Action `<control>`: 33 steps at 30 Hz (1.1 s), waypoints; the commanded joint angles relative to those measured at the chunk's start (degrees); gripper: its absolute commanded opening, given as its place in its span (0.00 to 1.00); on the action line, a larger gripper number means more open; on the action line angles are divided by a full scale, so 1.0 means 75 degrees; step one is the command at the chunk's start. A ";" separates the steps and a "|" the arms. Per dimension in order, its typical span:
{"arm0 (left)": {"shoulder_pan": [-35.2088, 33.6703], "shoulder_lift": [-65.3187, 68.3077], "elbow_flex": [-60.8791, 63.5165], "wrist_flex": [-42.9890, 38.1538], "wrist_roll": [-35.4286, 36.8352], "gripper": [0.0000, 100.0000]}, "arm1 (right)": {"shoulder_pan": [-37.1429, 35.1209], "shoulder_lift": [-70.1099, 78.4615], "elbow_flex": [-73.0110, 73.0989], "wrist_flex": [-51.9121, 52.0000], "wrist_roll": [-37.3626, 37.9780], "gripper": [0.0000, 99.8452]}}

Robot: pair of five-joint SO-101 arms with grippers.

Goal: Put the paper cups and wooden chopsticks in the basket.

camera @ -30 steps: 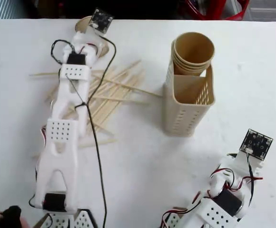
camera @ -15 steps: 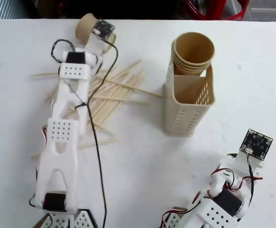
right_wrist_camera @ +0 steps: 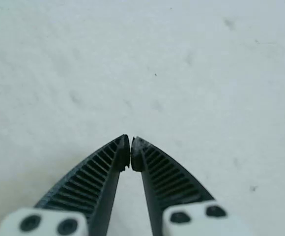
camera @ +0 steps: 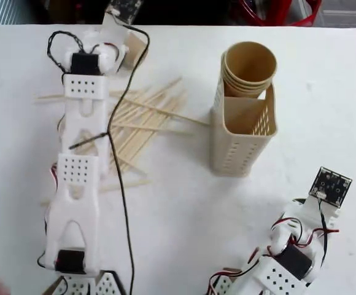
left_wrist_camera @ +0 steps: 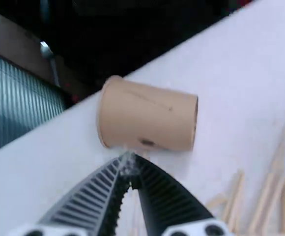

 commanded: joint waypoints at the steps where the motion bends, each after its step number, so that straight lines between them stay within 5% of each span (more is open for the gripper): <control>1: 0.0240 0.0486 -0.0258 -0.2766 0.0059 0.02 | 0.0041 0.0053 0.0047 -0.0076 0.0094 0.02; 7: 0.0580 0.2127 -0.0234 -0.6611 0.0023 0.02 | 0.0041 0.0053 0.0047 -0.0076 0.0094 0.02; 12: 0.0744 0.3042 -0.0234 -0.7279 -0.0070 0.02 | 0.0053 0.0053 0.0047 -0.0076 0.0094 0.02; 20: 0.0545 0.3229 -0.0305 -0.5357 -0.2321 0.02 | 0.0053 0.0053 0.0047 -0.0076 0.0094 0.02; 28: 0.0029 0.3030 -0.0375 -0.2626 -0.2356 0.02 | 0.0053 0.0053 0.0047 -0.0076 0.0094 0.02; 33: -0.0229 0.2198 -0.0375 0.0246 -0.2356 0.02 | 0.0053 0.0053 0.0047 -0.0076 0.0094 0.02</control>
